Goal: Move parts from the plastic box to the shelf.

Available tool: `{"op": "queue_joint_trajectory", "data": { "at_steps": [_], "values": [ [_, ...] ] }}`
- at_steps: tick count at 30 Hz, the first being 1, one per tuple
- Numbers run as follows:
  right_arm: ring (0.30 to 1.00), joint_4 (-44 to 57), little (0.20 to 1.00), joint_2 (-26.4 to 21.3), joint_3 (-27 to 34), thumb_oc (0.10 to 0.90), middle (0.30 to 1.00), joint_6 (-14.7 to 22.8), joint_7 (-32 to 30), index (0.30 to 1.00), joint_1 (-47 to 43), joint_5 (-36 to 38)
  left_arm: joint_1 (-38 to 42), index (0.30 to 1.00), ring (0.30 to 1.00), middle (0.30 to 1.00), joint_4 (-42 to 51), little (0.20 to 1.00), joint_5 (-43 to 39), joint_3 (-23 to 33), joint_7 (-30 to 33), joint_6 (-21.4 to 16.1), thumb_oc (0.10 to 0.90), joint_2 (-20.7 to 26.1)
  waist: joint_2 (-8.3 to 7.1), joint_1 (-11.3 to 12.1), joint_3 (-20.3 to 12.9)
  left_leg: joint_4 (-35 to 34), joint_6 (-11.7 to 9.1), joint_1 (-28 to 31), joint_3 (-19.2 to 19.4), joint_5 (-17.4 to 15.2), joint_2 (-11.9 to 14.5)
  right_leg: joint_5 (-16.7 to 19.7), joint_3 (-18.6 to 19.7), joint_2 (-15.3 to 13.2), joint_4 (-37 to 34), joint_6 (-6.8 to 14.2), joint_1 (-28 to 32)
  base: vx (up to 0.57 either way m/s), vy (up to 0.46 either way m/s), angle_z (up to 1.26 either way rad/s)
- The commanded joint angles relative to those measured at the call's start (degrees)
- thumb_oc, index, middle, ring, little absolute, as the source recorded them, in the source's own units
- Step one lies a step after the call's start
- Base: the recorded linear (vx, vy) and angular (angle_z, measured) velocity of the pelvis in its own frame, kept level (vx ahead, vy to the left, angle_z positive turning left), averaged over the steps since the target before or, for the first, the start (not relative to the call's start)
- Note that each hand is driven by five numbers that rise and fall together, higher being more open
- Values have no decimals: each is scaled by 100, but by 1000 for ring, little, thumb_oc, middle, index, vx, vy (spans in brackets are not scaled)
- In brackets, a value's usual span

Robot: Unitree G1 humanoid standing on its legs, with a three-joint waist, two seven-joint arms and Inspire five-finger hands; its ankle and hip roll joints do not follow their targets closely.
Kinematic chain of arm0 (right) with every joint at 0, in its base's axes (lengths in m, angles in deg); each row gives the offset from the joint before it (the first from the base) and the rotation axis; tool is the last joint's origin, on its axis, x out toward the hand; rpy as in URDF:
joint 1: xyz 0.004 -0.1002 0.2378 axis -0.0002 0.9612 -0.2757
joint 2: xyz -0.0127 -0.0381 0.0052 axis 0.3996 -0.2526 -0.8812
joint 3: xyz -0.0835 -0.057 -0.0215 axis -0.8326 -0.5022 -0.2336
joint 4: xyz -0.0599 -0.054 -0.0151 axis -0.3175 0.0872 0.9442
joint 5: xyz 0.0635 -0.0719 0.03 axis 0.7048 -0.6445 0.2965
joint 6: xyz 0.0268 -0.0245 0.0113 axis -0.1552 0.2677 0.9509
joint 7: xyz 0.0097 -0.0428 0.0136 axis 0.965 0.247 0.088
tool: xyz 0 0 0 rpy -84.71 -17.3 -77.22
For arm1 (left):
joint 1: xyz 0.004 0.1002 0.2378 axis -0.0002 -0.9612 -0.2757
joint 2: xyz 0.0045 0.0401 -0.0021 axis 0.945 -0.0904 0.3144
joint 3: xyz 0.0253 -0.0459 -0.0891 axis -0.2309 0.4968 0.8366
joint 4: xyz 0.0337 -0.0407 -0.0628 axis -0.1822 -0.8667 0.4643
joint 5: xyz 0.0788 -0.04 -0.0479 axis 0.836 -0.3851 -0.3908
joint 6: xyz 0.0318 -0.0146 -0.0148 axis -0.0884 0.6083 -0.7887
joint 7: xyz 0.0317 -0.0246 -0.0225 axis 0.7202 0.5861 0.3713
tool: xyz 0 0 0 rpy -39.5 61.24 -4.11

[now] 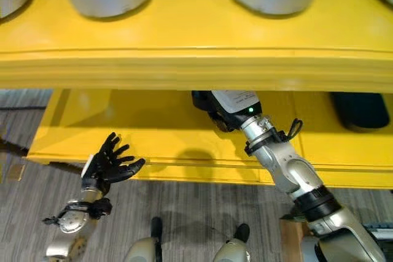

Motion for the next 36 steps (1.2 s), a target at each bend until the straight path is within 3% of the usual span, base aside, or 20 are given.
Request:
{"op": "queue_joint_trajectory", "data": {
  "at_steps": [1,6,18,29,33,36],
  "values": [
    [300,282,300,-124,318,400,300,-278,-806,300,-1082,-82,-264,1000,1000,1000,387,1000,-71,103,44,-191,900,-74,89,-77,-118,-100,130,90,-96,99,315,-503,113,414,449,-21,-117,-86,74,0],
    [300,-220,300,-287,471,400,300,-531,-1019,300,-1427,-45,-201,1000,1000,1000,474,1000,2,153,97,-227,900,38,67,-18,268,480,149,-626,-161,-77,151,-448,220,209,706,46,-593,-86,52,0],
    [300,-936,300,-629,703,400,300,-726,-1083,300,-1360,195,-69,1000,1000,1000,506,1000,165,313,300,-256,900,-20,67,-108,768,1866,177,-1801,-198,-605,149,-786,614,50,1816,-24,-1684,-68,1,2],
    [300,-1102,300,-724,670,400,300,-687,-940,300,-917,268,3,1000,1000,1000,418,1000,212,441,485,-336,900,-112,74,-168,930,2083,196,-1882,-124,-740,126,-869,834,3,2127,-67,-1971,-21,-7,-3],
    [300,-1168,300,-485,759,400,300,-736,-1067,300,-872,314,-3,1000,1000,1000,428,1000,171,413,498,-361,900,-122,89,-182,930,2058,192,-1816,-95,-759,170,-846,839,24,2107,-46,-1978,8,-3,-5],
    [300,-1198,300,-34,988,400,300,-811,-1368,300,-729,416,30,1000,1000,1000,366,1000,194,378,576,-367,900,-159,128,-213,930,2049,192,-1752,-89,-781,192,-838,826,44,2088,-20,-1949,4,-2,-1]
  ]
}}
